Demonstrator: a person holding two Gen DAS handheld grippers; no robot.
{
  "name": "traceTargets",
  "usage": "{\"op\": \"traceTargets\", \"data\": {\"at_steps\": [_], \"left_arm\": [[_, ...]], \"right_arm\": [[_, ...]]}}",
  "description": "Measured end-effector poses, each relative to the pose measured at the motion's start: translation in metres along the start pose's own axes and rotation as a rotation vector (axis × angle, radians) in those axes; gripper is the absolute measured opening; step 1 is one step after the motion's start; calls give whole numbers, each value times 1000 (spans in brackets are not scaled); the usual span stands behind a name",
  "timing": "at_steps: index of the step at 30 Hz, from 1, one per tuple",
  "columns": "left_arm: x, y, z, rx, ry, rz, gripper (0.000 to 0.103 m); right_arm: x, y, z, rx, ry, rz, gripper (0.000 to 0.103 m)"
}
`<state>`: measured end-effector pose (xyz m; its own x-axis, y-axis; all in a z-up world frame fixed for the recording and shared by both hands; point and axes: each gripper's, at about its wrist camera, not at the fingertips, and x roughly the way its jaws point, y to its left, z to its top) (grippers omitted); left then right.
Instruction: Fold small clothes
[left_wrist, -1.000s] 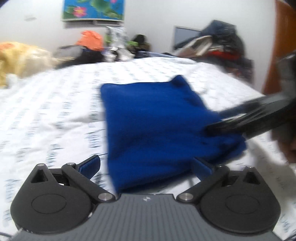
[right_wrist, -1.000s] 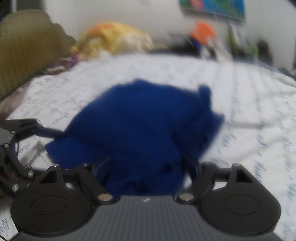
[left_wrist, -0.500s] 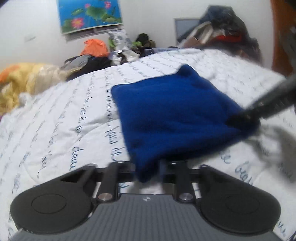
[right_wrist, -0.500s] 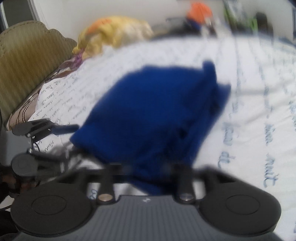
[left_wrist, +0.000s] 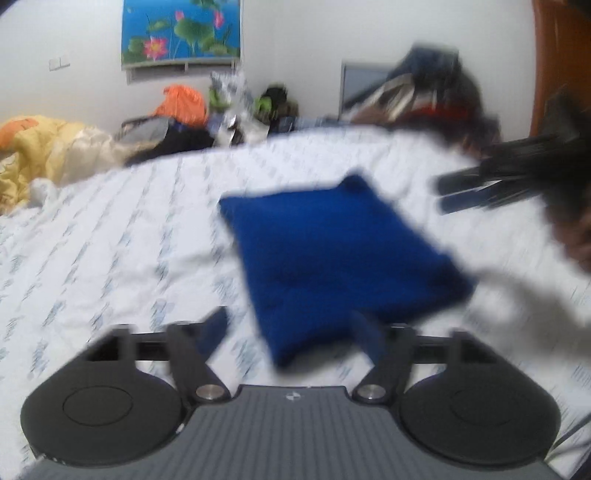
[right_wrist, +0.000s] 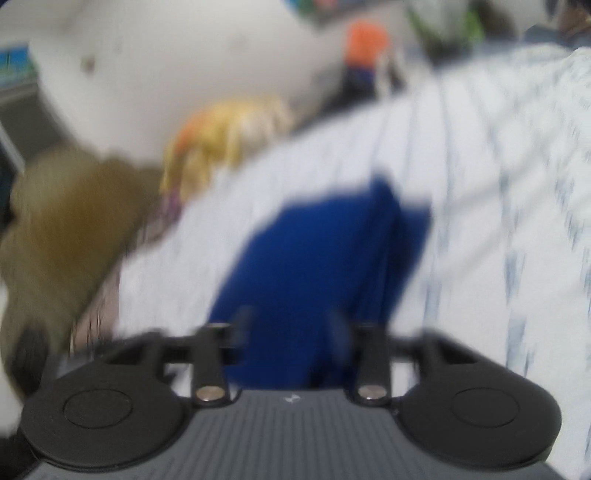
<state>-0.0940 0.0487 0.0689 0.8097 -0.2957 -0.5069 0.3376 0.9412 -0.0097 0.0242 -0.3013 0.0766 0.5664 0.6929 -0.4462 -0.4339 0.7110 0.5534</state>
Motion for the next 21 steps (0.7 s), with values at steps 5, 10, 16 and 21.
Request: {"op": "traceTargets", "data": {"at_steps": [5, 10, 16, 21], "left_arm": [[59, -20, 13, -12, 75, -61, 55], [76, -22, -3, -9, 77, -35, 55], [76, -15, -3, -43, 72, -60, 56], [76, -8, -2, -62, 69, -73, 56]], "right_arm": [[71, 7, 47, -49, 2, -39, 69], [135, -2, 33, -333, 96, -290, 67], [116, -10, 34, -289, 83, -274, 67], [89, 12, 41, -284, -38, -217, 81]]}}
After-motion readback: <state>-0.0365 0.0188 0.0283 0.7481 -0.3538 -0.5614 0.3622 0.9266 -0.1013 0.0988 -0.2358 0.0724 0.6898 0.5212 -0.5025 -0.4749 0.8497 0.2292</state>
